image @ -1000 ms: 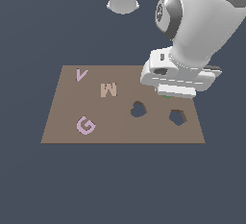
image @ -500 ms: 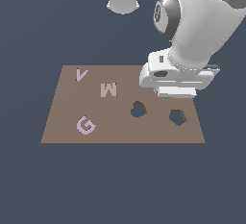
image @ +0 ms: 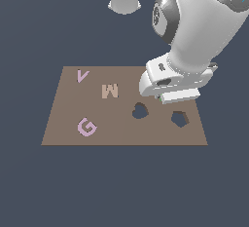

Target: Insert a designated object into the corresponding slot on a board.

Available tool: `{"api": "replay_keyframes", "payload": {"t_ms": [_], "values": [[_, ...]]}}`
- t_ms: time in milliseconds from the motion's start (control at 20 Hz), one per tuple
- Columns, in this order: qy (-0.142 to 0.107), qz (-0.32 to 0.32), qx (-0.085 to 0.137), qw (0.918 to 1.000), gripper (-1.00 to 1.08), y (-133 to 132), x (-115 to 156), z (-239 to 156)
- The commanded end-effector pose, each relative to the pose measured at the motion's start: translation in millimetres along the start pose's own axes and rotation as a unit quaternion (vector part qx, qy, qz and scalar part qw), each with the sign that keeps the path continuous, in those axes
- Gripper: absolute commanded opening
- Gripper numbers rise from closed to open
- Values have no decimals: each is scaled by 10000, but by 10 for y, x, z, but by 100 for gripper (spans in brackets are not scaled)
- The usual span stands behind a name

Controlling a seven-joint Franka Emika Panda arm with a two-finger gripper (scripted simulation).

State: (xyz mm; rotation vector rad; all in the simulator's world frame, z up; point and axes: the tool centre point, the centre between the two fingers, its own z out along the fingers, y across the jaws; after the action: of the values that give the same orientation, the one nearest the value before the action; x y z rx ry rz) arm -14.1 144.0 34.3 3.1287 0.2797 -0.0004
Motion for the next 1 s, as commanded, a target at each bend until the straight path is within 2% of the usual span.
{"api": "replay_keyframes", "payload": {"t_ms": [0,200,450,700,950], "values": [[3,-390,-1,9992,-100,30,31,-5],[5,-1114,-2,9938,-100,77,94,-11],[6,-2073,-4,9783,-100,125,187,-18],[7,-3020,-6,9533,-100,154,289,-26],[8,-3946,-8,9189,-100,162,395,-33]]}}
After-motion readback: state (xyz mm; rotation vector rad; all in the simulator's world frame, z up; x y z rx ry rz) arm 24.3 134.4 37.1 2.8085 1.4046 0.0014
